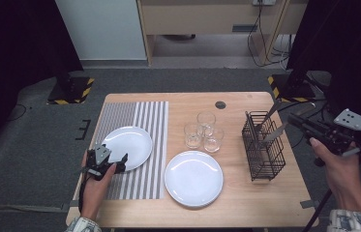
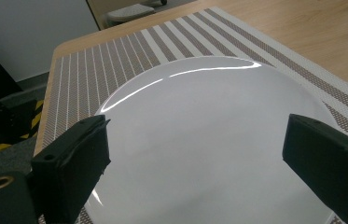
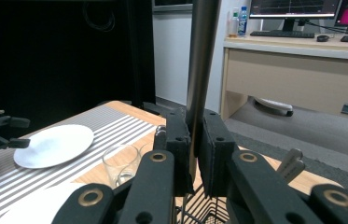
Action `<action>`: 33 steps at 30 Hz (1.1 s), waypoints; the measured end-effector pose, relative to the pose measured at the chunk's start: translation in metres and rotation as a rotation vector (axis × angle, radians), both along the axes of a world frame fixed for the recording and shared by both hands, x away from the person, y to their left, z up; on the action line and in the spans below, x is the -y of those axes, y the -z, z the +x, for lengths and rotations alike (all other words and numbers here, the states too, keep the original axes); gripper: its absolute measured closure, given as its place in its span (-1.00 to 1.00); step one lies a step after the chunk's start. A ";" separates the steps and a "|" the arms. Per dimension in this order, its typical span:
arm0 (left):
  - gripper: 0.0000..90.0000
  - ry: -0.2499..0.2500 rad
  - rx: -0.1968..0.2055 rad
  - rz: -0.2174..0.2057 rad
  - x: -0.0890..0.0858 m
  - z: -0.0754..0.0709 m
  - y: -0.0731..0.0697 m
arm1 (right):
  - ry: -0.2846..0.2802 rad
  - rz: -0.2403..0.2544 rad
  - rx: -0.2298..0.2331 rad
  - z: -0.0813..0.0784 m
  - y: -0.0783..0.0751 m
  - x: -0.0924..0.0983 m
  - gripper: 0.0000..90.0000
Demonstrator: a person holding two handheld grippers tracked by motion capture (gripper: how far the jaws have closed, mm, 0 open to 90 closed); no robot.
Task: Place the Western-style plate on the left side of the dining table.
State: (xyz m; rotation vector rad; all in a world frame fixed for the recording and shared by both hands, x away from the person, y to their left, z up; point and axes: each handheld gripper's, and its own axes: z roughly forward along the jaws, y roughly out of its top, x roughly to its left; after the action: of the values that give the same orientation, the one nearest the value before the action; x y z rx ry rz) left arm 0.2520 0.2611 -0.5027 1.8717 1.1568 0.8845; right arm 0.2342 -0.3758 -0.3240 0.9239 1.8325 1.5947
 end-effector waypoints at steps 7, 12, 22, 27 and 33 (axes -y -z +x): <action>-0.85 0.000 0.001 -0.001 0.000 0.000 0.000 | -0.021 0.006 0.003 -0.002 -0.006 -0.004 0.85; -0.85 0.000 0.002 0.000 0.000 0.000 0.000 | -0.044 -0.004 -0.006 0.000 -0.007 -0.014 0.85; -0.85 0.000 0.005 -0.001 0.000 0.000 -0.001 | -0.074 -0.022 -0.014 0.008 -0.008 -0.038 0.85; -0.85 0.000 0.006 0.000 0.000 0.000 -0.001 | -0.080 -0.034 -0.026 0.016 -0.006 -0.048 0.85; -0.85 0.000 0.005 -0.001 0.000 0.000 -0.001 | -0.088 -0.041 -0.038 0.025 -0.004 -0.057 0.85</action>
State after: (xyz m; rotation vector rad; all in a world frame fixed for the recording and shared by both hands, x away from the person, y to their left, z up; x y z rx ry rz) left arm 0.2519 0.2615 -0.5018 1.8671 1.1539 0.8882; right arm 0.2589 -0.3188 -0.3196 0.8718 1.9488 1.5958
